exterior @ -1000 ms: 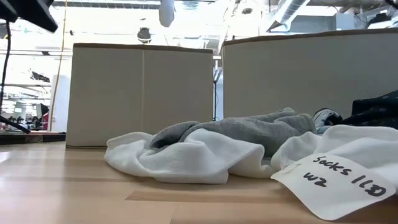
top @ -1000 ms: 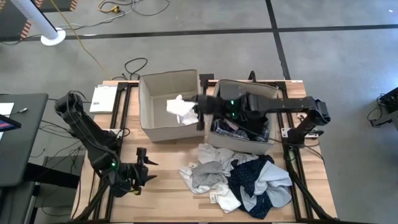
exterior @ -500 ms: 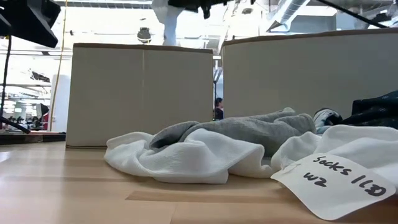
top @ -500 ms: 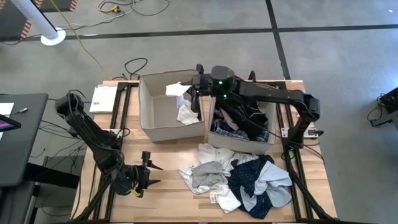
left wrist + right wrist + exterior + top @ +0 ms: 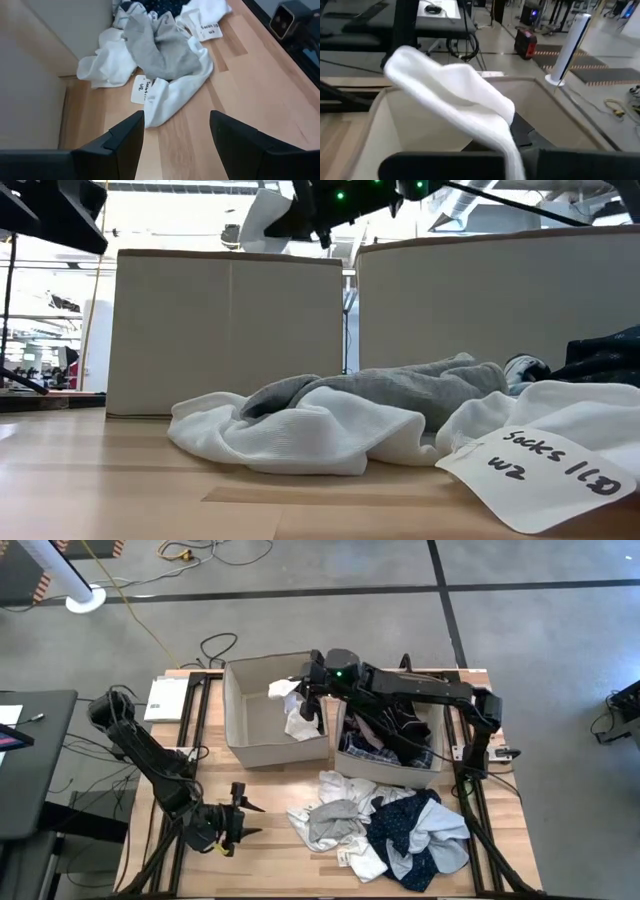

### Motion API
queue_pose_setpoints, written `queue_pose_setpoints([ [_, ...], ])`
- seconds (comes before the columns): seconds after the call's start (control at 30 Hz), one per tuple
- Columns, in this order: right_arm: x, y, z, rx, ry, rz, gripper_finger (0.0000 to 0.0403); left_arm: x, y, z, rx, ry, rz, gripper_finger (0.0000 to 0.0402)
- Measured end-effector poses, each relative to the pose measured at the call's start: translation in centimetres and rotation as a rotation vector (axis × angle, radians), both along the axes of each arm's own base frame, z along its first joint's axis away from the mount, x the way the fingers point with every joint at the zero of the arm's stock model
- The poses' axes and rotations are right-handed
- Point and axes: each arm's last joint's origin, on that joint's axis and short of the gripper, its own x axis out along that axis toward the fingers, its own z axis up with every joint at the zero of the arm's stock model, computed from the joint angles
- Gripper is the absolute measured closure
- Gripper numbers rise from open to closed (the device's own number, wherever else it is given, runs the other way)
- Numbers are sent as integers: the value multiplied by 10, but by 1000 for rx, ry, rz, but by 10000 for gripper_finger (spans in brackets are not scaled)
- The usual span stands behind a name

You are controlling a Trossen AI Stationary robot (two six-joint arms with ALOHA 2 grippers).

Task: Sort clothes
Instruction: Put the white sock into the left white laundry bin

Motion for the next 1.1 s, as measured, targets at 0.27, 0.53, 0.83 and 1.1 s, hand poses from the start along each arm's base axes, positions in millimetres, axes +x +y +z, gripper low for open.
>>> queue_pose_setpoints([
  [0.27,2,-5,-23,123,119,-14,352,17,-4,-15,0,52,-46,183],
  [0.53,0,-2,-29,163,185,1,281,31,0,-27,9,73,-16,183],
  [0.83,-5,2,-34,225,260,35,152,43,6,-32,-8,76,10,183],
  [1.1,-10,13,-23,219,259,64,107,49,14,-31,-12,75,47,183],
])
